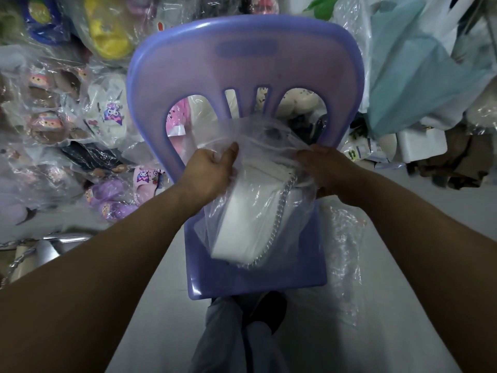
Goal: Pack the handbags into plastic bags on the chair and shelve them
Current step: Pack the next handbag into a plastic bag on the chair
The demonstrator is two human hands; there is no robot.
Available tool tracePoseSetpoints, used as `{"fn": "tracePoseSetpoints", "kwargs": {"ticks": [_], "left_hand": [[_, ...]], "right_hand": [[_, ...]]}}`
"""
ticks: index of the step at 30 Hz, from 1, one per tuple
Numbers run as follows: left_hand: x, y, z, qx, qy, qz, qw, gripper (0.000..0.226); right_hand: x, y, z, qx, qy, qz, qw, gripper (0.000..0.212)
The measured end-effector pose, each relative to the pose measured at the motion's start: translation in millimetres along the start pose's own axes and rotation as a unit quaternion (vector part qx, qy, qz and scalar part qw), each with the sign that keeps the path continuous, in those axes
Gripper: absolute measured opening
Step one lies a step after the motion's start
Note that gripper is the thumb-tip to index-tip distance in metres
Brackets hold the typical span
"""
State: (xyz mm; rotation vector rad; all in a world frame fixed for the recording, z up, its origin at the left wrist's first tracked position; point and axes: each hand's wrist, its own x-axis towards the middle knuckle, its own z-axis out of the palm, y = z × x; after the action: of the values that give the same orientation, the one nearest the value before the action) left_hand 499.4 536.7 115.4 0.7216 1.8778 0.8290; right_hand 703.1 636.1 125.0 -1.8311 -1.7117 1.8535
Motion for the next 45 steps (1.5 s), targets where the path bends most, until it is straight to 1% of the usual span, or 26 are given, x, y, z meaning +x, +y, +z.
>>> {"fn": "tracePoseSetpoints", "kwargs": {"ticks": [3, 5, 7, 9, 11, 12, 14, 17, 19, 22, 24, 26, 27, 29, 30, 31, 33, 35, 36, 38, 40, 41, 42, 43, 44, 45], "left_hand": [[-2.7, -19.2, 6.3, 0.003, -0.001, -0.074, 0.997, 0.05], [-9.0, -32.3, 11.5, 0.005, -0.014, -0.104, 0.994, 0.049], [-14.0, -40.0, 16.4, -0.033, -0.022, -0.126, 0.991, 0.045], [-12.8, -43.9, 19.3, -0.047, -0.005, -0.117, 0.992, 0.043], [-7.9, -48.1, 19.5, -0.039, 0.017, -0.093, 0.995, 0.047], [-4.4, -52.0, 18.5, -0.034, 0.014, -0.085, 0.996, 0.05], [-5.3, -54.0, 17.1, -0.045, -0.038, -0.072, 0.996, 0.056], [-8.9, -58.5, 22.3, -0.066, -0.113, -0.086, 0.988, 0.067], [-10.8, -59.6, 25.7, -0.075, -0.11, -0.089, 0.987, 0.061], [-6.3, -63.2, 27.1, -0.075, -0.102, -0.086, 0.988, 0.063], [-5.6, -62.4, 29.0, -0.036, -0.138, -0.095, 0.985, 0.066], [-3.2, -62.3, 33.2, 0.015, -0.159, -0.099, 0.982, 0.076], [-1.8, -60.5, 34.7, 0.025, -0.166, -0.098, 0.981, 0.074], [-4.3, -52.8, 39.6, 0.008, -0.195, -0.088, 0.977, 0.047], [-7.4, -49.7, 43.3, 0.002, -0.202, -0.073, 0.977, 0.033], [-11.5, -43.2, 46.8, 0.011, -0.197, -0.046, 0.979, 0.027], [-17.4, -35.2, 55.5, 0.081, -0.147, 0.029, 0.985, 0.036], [-24.3, -24.5, 58.7, 0.155, -0.072, 0.108, 0.979, 0.043], [-23.2, -24.3, 60.0, 0.166, -0.031, 0.188, 0.968, 0.043], [-21.4, -24.2, 59.6, 0.218, 0.046, 0.347, 0.911, 0.041], [-23.3, -19.1, 58.8, 0.314, 0.077, 0.416, 0.85, 0.044], [-25.5, -13.5, 58.0, 0.352, 0.077, 0.437, 0.825, 0.043], [-25.5, -11.7, 59.0, 0.378, 0.064, 0.451, 0.806, 0.041], [-27.0, -9.8, 60.0, 0.396, 0.042, 0.461, 0.793, 0.043], [-27.7, -8.7, 61.1, 0.408, 0.008, 0.464, 0.786, 0.047], [-29.3, -10.0, 62.4, 0.414, -0.032, 0.465, 0.782, 0.052]], "right_hand": [[0.5, 13.4, 12.4, 0.014, 0.007, 0.063, 0.998, 0.023], [2.0, 24.3, 21.9, 0.036, 0.042, 0.076, 0.996, 0.021], [4.8, 35.4, 27.3, 0.068, 0.084, 0.075, 0.991, 0.02], [8.9, 45.4, 29.6, 0.128, 0.09, 0.077, 0.985, 0.025], [9.4, 54.2, 32.4, 0.213, 0.064, 0.078, 0.972, 0.03], [9.9, 58.6, 34.2, 0.248, 0.054, 0.078, 0.964, 0.032], [9.6, 64.2, 38.4, 0.287, 0.046, 0.079, 0.954, 0.031], [9.8, 68.8, 40.0, 0.304, 0.043, 0.05, 0.95, 0.031], [8.5, 71.4, 39.8, 0.308, 0.048, 0.033, 0.949, 0.036], [5.5, 75.4, 38.2, 0.321, 0.056, 0.046, 0.944, 0.04], [6.0, 77.8, 38.2, 0.325, 0.066, 0.066, 0.941, 0.042], [7.7, 82.2, 38.9, 0.319, 0.097, 0.067, 0.94, 0.036], [8.8, 86.1, 39.3, 0.313, 0.114, 0.074, 0.94, 0.032], [5.9, 87.5, 39.6, 0.319, 0.126, 0.092, 0.935, 0.03], [3.8, 84.9, 39.6, 0.326, 0.124, 0.099, 0.932, 0.035], [1.0, 80.3, 39.2, 0.323, 0.121, 0.114, 0.932, 0.043], [-3.9, 69.2, 34.9, 0.291, 0.103, 0.183, 0.933, 0.052], [-14.0, 51.1, 23.1, 0.33, -0.002, 0.248, 0.911, 0.04], [-16.1, 44.2, 17.2, 0.379, -0.051, 0.261, 0.887, 0.043], [-18.3, 35.5, 8.0, 0.463, -0.076, 0.209, 0.858, 0.049], [-19.0, 28.3, 5.3, 0.535, -0.082, 0.143, 0.828, 0.054], [-19.8, 23.2, 6.6, 0.542, -0.056, 0.129, 0.828, 0.052], [-21.1, 19.2, 8.1, 0.558, -0.026, 0.118, 0.821, 0.054], [-23.3, 18.2, 8.6, 0.581, -0.028, 0.123, 0.804, 0.07], [-22.3, 18.7, 12.1, 0.583, -0.043, 0.131, 0.801, 0.088], [-21.6, 17.5, 16.6, 0.552, -0.045, 0.145, 0.82, 0.099]]}}
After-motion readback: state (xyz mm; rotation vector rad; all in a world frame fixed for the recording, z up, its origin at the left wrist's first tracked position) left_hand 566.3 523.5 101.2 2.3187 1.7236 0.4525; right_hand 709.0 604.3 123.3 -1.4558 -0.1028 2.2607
